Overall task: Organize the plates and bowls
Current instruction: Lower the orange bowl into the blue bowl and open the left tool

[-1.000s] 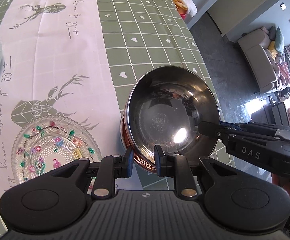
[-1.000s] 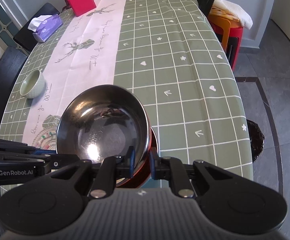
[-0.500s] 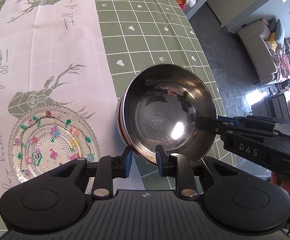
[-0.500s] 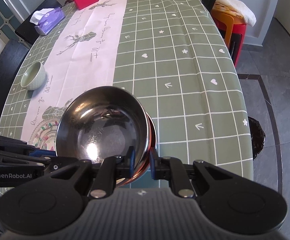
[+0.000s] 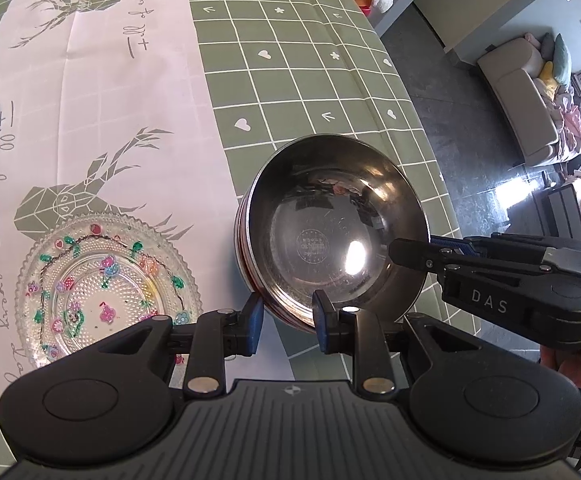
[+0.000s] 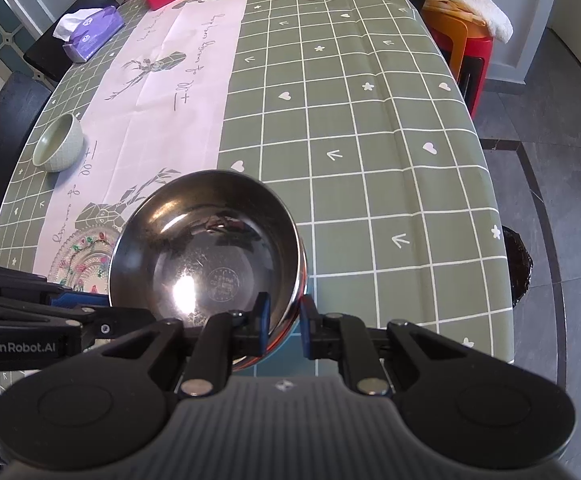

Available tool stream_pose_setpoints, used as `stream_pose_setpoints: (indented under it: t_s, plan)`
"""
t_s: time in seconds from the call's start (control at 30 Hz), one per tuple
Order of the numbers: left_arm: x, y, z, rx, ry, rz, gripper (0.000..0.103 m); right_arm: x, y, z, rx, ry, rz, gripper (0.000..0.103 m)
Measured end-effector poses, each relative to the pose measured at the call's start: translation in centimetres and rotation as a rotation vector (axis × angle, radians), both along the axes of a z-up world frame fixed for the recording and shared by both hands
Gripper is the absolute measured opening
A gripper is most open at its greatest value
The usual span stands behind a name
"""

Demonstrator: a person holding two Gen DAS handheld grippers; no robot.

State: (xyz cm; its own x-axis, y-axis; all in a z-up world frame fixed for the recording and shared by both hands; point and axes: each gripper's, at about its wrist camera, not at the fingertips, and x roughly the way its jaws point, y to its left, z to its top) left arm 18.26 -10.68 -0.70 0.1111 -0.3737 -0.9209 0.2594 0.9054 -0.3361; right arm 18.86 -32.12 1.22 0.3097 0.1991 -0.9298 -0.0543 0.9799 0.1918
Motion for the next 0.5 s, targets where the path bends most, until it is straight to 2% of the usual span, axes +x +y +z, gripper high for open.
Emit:
stream_pose_setpoints:
  t_s: [0.13, 0.23, 0.3, 0.37, 0.4, 0.5]
  plan:
    - [-0.1, -0.2, 0.1, 0.010, -0.015, -0.011, 0.029, -0.1, 0.1, 0.0, -0.003, -0.001, 0.004, 0.014]
    - [-0.3, -0.3, 0.2, 0.023, -0.037, -0.024, 0.030, -0.2, 0.1, 0.1, 0.006, -0.007, 0.007, 0.020]
    - [-0.5, -0.4, 0.5, 0.036, -0.066, -0.033, 0.030, -0.3, 0.3, 0.4, 0.001, -0.017, 0.014, 0.023]
    - [-0.8, -0.5, 0.9, 0.050, -0.100, -0.051, 0.030, -0.4, 0.4, 0.7, -0.008, -0.032, 0.023, 0.035]
    - [-0.9, -0.5, 1.2, 0.057, -0.124, -0.059, 0.030, -0.4, 0.4, 0.9, -0.013, -0.039, 0.026, 0.036]
    - [-1.4, -0.5, 2.1, 0.075, -0.200, -0.074, 0.039, -0.5, 0.6, 1.5, -0.020, -0.054, 0.029, 0.040]
